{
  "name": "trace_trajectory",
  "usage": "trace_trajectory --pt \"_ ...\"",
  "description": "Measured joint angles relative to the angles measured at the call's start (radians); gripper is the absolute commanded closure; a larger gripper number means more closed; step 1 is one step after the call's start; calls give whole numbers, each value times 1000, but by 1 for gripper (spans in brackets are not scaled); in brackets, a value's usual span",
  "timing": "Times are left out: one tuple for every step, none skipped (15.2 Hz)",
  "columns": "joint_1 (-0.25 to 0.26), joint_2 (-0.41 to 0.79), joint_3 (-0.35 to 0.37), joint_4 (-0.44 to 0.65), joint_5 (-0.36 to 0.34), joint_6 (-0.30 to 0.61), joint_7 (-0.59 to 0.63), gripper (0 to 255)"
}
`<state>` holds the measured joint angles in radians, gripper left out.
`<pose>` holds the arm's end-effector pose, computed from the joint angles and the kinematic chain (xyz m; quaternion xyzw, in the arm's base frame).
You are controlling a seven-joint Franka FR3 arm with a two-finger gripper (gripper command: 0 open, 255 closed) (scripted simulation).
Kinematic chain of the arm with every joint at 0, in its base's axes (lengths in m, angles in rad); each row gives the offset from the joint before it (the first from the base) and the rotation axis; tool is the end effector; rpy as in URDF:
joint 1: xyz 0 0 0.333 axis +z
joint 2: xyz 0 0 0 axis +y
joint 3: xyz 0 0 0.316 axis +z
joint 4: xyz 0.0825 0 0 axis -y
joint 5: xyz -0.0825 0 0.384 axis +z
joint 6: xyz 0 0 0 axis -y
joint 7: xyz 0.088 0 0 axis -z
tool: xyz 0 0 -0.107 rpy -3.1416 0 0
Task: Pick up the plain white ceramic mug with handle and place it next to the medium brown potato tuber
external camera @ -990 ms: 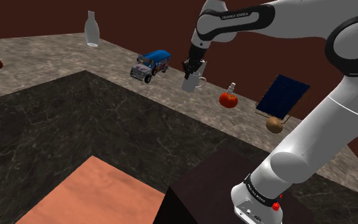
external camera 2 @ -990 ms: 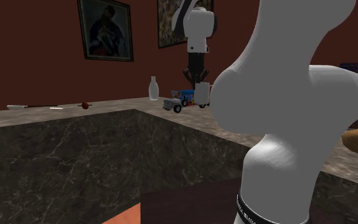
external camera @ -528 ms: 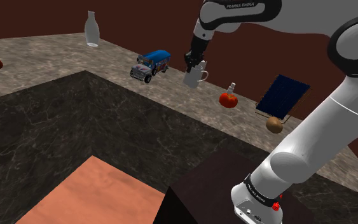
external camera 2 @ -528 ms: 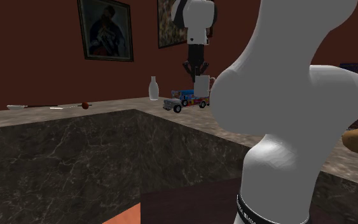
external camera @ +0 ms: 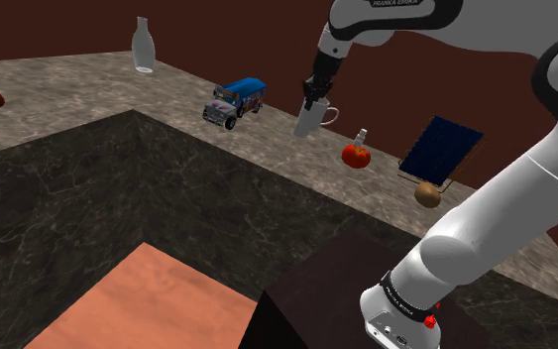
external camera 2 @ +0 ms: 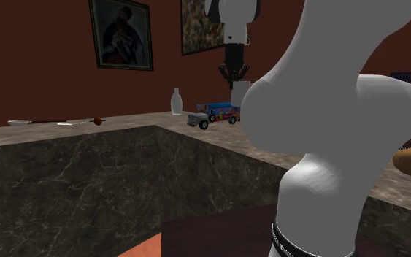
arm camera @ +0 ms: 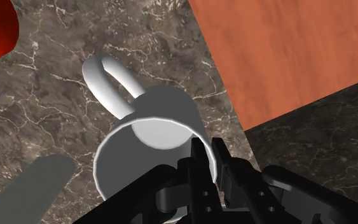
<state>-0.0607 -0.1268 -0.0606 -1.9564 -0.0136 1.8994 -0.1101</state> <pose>0.5253 -0.0664 0.5376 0.9994 -0.0035 0.0342 0.0067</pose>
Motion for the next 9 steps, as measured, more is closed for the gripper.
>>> trace_trajectory --pt "-9 -20 -11 -27 -2 7 -19 255" --pt "-17 -43 -21 -48 -4 5 -36 255" --pt "-23 -65 -29 -68 -7 4 -49 255" --pt "-33 -92 -42 -95 -10 4 -70 255" --pt "-42 -113 -55 -117 -14 6 -90 255" --pt "-53 -133 -69 -139 -18 8 -113 255" --pt "-61 -154 -81 -166 -23 15 -130 255" --pt "-71 -172 -95 -180 -29 10 -152 255" --pt "-79 -188 -106 -188 -33 4 -168 255"
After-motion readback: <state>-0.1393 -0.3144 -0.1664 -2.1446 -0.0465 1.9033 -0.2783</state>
